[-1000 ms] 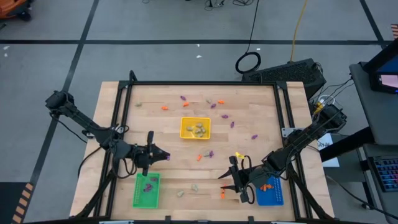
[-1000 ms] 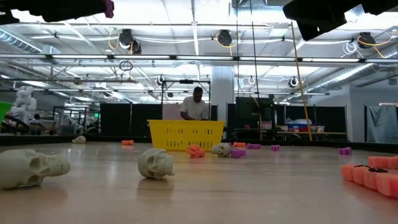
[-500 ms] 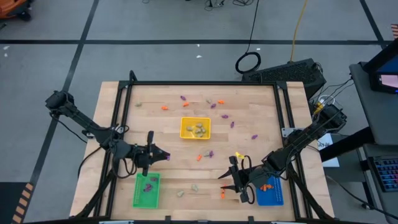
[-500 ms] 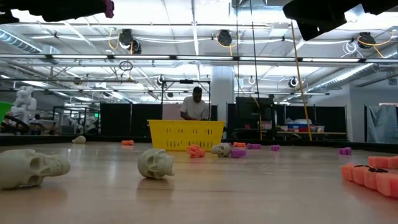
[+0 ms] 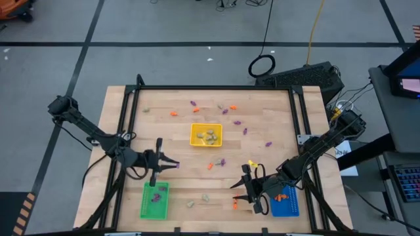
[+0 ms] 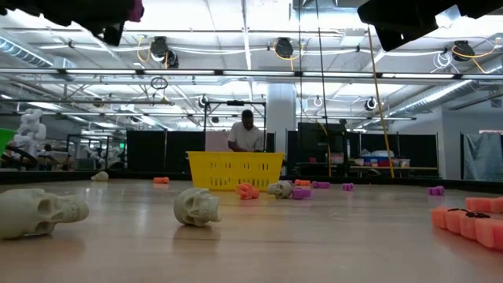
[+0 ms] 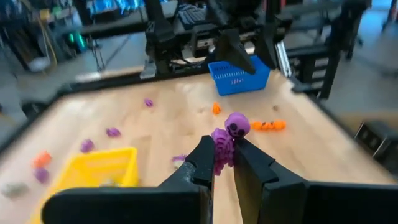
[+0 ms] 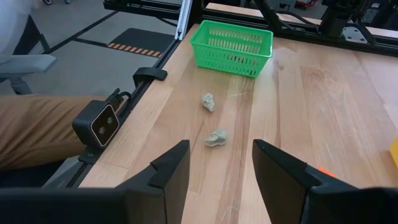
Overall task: Sort Halloween decoration
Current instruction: Put the purple skeleton toy in the green basket
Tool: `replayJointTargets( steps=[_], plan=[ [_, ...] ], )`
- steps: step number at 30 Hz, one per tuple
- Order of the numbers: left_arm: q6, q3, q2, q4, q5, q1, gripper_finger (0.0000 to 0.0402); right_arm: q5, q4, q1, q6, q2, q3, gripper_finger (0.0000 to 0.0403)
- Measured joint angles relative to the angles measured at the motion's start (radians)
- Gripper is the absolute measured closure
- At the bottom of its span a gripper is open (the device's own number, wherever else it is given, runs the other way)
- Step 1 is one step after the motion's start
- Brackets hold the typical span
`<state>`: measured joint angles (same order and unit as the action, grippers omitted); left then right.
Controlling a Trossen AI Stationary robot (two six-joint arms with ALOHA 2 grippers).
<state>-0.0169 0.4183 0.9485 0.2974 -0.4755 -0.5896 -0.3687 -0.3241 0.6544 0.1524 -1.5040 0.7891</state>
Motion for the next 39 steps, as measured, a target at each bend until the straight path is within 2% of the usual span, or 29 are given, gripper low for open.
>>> replayJointTargets(
  steps=[9,13,19,34,39],
  plan=[
    [-0.517,0.0,0.0,0.0,0.0,0.0,0.0368,0.0,0.0,0.0,0.0,0.0,0.0,0.0243],
    [-0.651,0.0,0.0,0.0,0.0,0.0,0.0368,0.0,0.0,0.0,0.0,0.0,0.0,0.0243],
    [-0.764,0.0,0.0,0.0,0.001,0.0,0.0368,0.0,0.0,0.0,0.0,0.0,0.0,0.0243],
    [-0.743,0.0,0.0,0.0,0.025,0.0,0.0368,0.0,0.0,0.0,0.0,0.0,0.0,0.0243],
    [-0.499,0.0,0.0,0.0,0.026,0.0,0.0368,0.0,0.0,0.0,0.0,0.0,0.0,0.0243]
  ],
)
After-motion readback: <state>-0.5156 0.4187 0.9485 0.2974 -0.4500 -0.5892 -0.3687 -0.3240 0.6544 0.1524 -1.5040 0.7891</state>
